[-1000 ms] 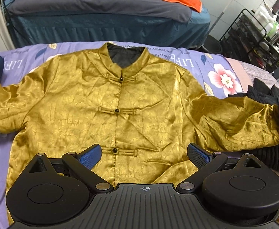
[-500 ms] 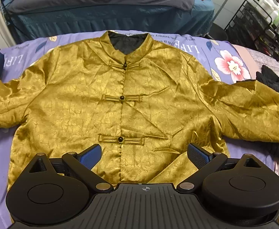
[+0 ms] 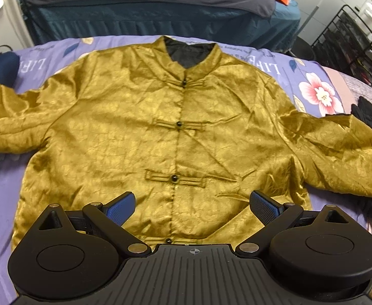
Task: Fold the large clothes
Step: 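Grasp a black fuzzy piece from the black pile with the right tool, lift, then lay the black fuzzy piece on the jacket body and open the right tool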
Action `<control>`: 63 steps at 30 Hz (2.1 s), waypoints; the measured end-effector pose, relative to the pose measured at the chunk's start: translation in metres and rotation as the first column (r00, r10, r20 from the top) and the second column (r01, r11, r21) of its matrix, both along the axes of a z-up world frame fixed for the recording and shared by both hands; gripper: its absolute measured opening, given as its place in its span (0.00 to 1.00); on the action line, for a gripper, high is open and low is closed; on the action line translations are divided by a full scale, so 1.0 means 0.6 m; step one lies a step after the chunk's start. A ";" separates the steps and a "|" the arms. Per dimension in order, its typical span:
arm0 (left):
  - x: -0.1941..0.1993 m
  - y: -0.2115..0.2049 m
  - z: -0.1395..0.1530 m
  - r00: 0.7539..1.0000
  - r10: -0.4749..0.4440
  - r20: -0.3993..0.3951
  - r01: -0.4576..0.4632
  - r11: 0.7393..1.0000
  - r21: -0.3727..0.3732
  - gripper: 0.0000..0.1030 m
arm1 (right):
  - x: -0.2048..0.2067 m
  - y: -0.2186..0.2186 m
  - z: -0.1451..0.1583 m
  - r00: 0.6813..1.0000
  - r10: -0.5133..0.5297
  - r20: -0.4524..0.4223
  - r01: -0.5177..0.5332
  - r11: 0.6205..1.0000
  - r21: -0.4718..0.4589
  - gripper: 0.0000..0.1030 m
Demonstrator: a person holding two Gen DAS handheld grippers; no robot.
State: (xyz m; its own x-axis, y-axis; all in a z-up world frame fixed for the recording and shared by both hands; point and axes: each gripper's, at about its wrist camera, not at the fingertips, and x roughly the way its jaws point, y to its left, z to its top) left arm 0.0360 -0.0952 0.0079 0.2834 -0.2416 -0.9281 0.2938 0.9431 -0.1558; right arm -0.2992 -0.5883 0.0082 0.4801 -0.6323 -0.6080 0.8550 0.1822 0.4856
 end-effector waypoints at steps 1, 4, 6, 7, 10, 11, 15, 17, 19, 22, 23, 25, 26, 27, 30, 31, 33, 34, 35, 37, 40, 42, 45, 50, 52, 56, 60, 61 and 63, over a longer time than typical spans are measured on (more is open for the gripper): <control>-0.001 0.005 0.001 1.000 0.007 0.001 -0.007 1.000 0.002 1.00 | -0.018 0.010 0.000 0.994 -0.088 0.064 0.088 0.996 -0.003 0.93; -0.001 0.021 -0.002 1.000 0.029 -0.006 -0.029 1.000 0.004 1.00 | -0.037 0.023 -0.009 0.971 -0.148 0.190 0.145 0.989 0.026 0.93; -0.002 0.030 -0.005 0.999 0.043 -0.014 -0.043 0.999 0.004 1.00 | -0.020 0.017 -0.019 0.982 -0.066 0.175 0.054 0.996 0.076 0.92; -0.002 0.033 -0.006 0.999 0.048 -0.019 -0.048 0.999 0.003 1.00 | -0.011 0.018 -0.022 0.987 -0.037 0.157 0.024 0.996 0.086 0.92; -0.004 0.043 -0.009 0.998 0.057 -0.031 -0.057 0.998 -0.006 1.00 | 0.006 0.021 -0.030 0.993 -0.016 0.120 0.005 0.996 0.091 0.91; -0.005 0.045 -0.009 0.998 0.058 -0.032 -0.058 0.998 -0.008 1.00 | 0.012 0.020 -0.032 0.995 -0.026 0.097 0.015 0.994 0.108 0.88; -0.008 0.061 -0.008 0.997 0.075 -0.030 -0.075 0.997 -0.008 1.00 | 0.013 0.040 -0.024 0.973 -0.087 0.213 0.073 0.995 0.072 0.88; -0.008 0.073 -0.011 0.995 0.092 -0.036 -0.093 0.996 -0.013 1.00 | 0.023 0.041 -0.026 0.981 -0.058 0.184 0.042 0.995 0.092 0.89; -0.007 0.083 -0.013 0.993 0.108 -0.041 -0.109 0.994 -0.013 1.00 | 0.039 0.033 -0.031 0.992 -0.015 0.122 -0.001 0.991 0.131 0.86; -0.008 0.099 -0.016 0.991 0.127 -0.043 -0.127 0.992 -0.012 1.00 | 0.045 0.039 -0.030 0.997 -0.013 0.082 0.006 0.996 0.094 0.47; -0.009 0.104 -0.017 0.990 0.134 -0.043 -0.134 0.991 -0.011 1.00 | 0.047 0.041 -0.029 0.998 -0.013 0.065 0.007 0.995 0.095 0.37; -0.010 0.114 -0.022 0.988 0.146 -0.042 -0.146 0.989 -0.005 1.00 | 0.051 0.052 -0.018 0.998 0.001 0.069 -0.007 0.997 0.082 0.29; -0.011 0.120 -0.025 0.987 0.152 -0.042 -0.152 0.988 0.003 1.00 | 0.061 0.063 -0.008 0.997 0.026 0.069 -0.030 0.998 0.058 0.29; -0.011 0.126 -0.029 0.986 0.159 -0.044 -0.158 0.987 0.011 1.00 | 0.071 0.072 0.004 0.997 0.062 0.055 -0.063 0.998 0.027 0.29; -0.013 0.148 -0.039 0.982 0.181 -0.062 -0.180 0.983 0.024 1.00 | 0.115 0.106 0.050 0.984 0.177 0.009 -0.176 0.982 -0.068 0.29; -0.014 0.156 -0.040 0.980 0.190 -0.065 -0.189 0.982 0.021 1.00 | 0.131 0.116 0.066 0.977 0.215 0.012 -0.213 0.973 -0.088 0.29; -0.016 0.171 -0.039 0.977 0.205 -0.064 -0.204 0.979 0.014 1.00 | 0.160 0.143 0.098 0.955 0.295 0.030 -0.289 0.949 -0.124 0.29; -0.017 0.177 -0.040 0.976 0.210 -0.063 -0.210 0.978 0.013 1.00 | 0.179 0.160 0.112 0.938 0.346 0.029 -0.339 0.930 -0.141 0.29; -0.017 0.183 -0.040 0.974 0.216 -0.063 -0.216 0.976 0.012 1.00 | 0.195 0.176 0.128 0.919 0.395 0.018 -0.387 0.909 -0.155 0.29; -0.018 0.195 -0.039 0.971 0.229 -0.063 -0.229 0.973 0.008 1.00 | 0.238 0.213 0.148 0.874 0.487 -0.001 -0.479 0.859 -0.180 0.29; -0.019 0.213 -0.034 0.967 0.249 -0.057 -0.250 0.968 -0.005 1.00 | 0.315 0.268 0.168 0.790 0.613 0.003 -0.600 0.775 -0.199 0.29; -0.021 0.226 -0.028 0.963 0.264 -0.046 -0.265 0.964 -0.013 1.00 | 0.354 0.319 0.174 0.730 0.683 0.010 -0.668 0.717 -0.196 0.29; -0.024 0.252 -0.022 0.955 0.294 -0.030 -0.294 0.956 -0.016 1.00 | 0.431 0.389 0.172 0.631 0.776 -0.005 -0.764 0.620 -0.179 0.29; -0.040 0.311 -0.021 0.926 0.376 -0.029 -0.377 0.926 -0.015 1.00 | 0.524 0.545 0.162 0.450 0.891 -0.058 -0.888 0.439 -0.136 0.28; -0.050 0.334 -0.025 0.912 0.408 -0.032 -0.409 0.913 -0.010 1.00 | 0.548 0.614 0.150 0.370 0.920 -0.131 -0.925 0.351 -0.143 0.29; -0.072 0.373 -0.035 0.885 0.463 -0.045 -0.463 0.886 0.005 1.00 | 0.583 0.736 0.099 0.211 0.938 -0.275 -0.977 0.192 -0.092 0.30; -0.089 0.397 -0.042 0.867 0.495 -0.052 -0.494 0.869 0.020 1.00 | 0.598 0.807 0.037 0.104 0.928 -0.358 -0.994 0.107 -0.012 0.34; -0.093 0.401 -0.044 0.865 0.500 -0.054 -0.499 0.866 0.023 1.00 | 0.600 0.820 0.022 0.082 0.926 -0.368 -0.996 0.093 0.012 0.38; -0.095 0.405 -0.049 0.862 0.504 -0.061 -0.503 0.864 0.029 1.00 | 0.593 0.838 -0.003 0.047 0.921 -0.387 -0.996 0.073 0.053 0.46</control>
